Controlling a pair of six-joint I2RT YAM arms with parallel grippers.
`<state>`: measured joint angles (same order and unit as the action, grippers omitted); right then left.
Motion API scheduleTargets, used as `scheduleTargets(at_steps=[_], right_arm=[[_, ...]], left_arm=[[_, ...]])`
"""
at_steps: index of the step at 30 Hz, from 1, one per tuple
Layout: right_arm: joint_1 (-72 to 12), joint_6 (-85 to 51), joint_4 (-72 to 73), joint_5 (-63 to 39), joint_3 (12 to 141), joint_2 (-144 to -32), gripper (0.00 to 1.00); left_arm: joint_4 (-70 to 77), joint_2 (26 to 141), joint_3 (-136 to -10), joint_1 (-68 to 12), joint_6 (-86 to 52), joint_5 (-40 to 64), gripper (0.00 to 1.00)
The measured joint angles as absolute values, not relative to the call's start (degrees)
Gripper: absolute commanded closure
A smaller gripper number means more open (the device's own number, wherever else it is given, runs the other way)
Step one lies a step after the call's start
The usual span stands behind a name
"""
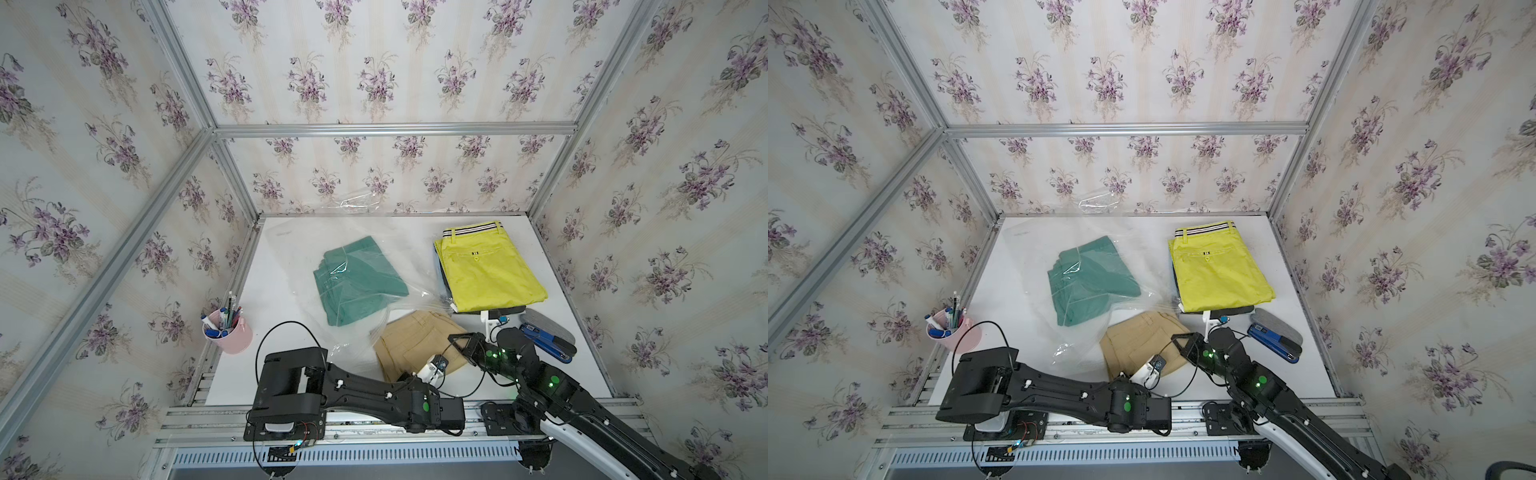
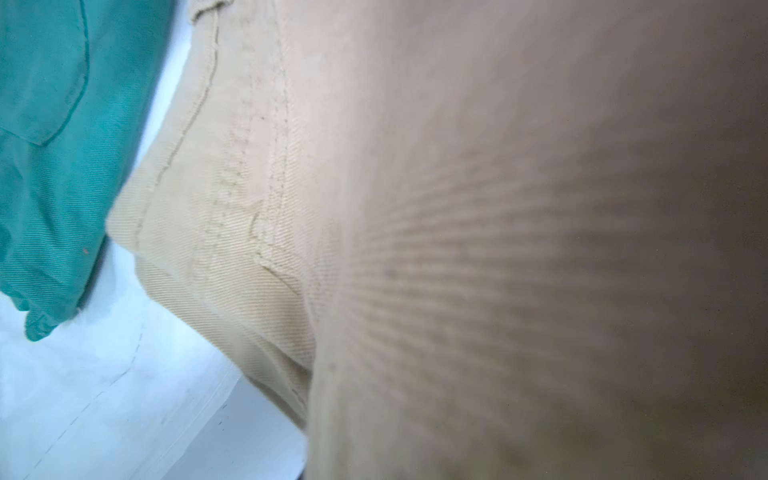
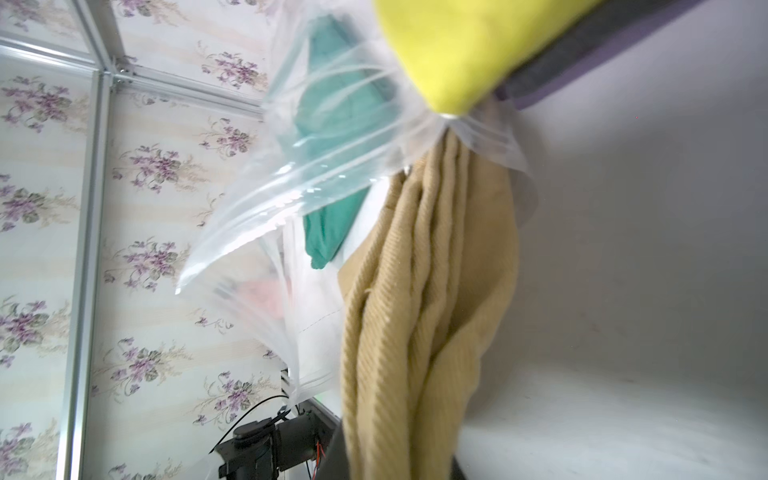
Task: Take the trousers out of the vacuum bag
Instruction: Adjust the vacuum bag at the center of the board.
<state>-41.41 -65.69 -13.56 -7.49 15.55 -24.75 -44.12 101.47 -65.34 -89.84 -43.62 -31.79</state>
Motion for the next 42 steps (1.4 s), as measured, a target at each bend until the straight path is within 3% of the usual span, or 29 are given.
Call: scheduleTargets(at_steps=[14,26,33,42], right_arm=[[-41.39,-50.35,-24.27,-11.49,41.54,-31.70,1.00],[-41.39,-40.18,-33.06,-10.11,62.96,-37.01,1.00],[-41.36,-35.66,-33.85,-2.63,68.90,-40.36,1.00],[-40.23,-29.87,-30.17,4.91,71.90,-50.19,1.00]], left_arm=[[-60.97,92.58,-81.58,-92.99,-43.38,-38.52,0.95],[-67.13,91.11,-98.70,-92.31,-29.71,-41.36,0.93],[-66.11,92.01,-106.02,-86.98,-19.53,-41.25,0.93],[-61.76,95.68,-111.98,-74.11,-8.43,-36.29,0.93]])
